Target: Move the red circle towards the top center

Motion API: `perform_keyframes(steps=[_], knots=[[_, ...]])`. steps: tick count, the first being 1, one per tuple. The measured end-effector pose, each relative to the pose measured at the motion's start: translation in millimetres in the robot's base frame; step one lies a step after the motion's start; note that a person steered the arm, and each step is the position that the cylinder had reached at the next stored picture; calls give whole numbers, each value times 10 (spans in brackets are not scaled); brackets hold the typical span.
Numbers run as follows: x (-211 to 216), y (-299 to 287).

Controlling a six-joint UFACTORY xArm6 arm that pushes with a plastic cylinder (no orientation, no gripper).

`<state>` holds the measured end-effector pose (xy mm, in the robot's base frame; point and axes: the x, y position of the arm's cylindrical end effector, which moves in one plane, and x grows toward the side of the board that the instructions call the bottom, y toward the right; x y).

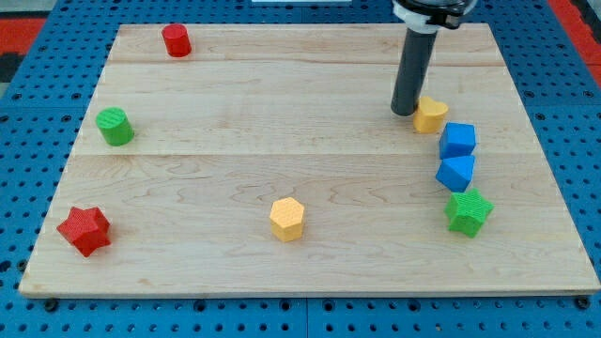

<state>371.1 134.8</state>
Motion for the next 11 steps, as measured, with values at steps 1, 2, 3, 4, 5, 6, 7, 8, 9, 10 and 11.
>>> perform_keyframes(steps=[1, 2, 3, 4, 5, 6, 7, 8, 9, 10, 11], knots=[[0, 5], [0, 110], [-34, 202], [-446, -769], [-645, -1897], [-658, -3366], [-1339, -4163], [-1689, -3626], [-1580, -2963], [-1341, -2340], [-1608, -2906]])
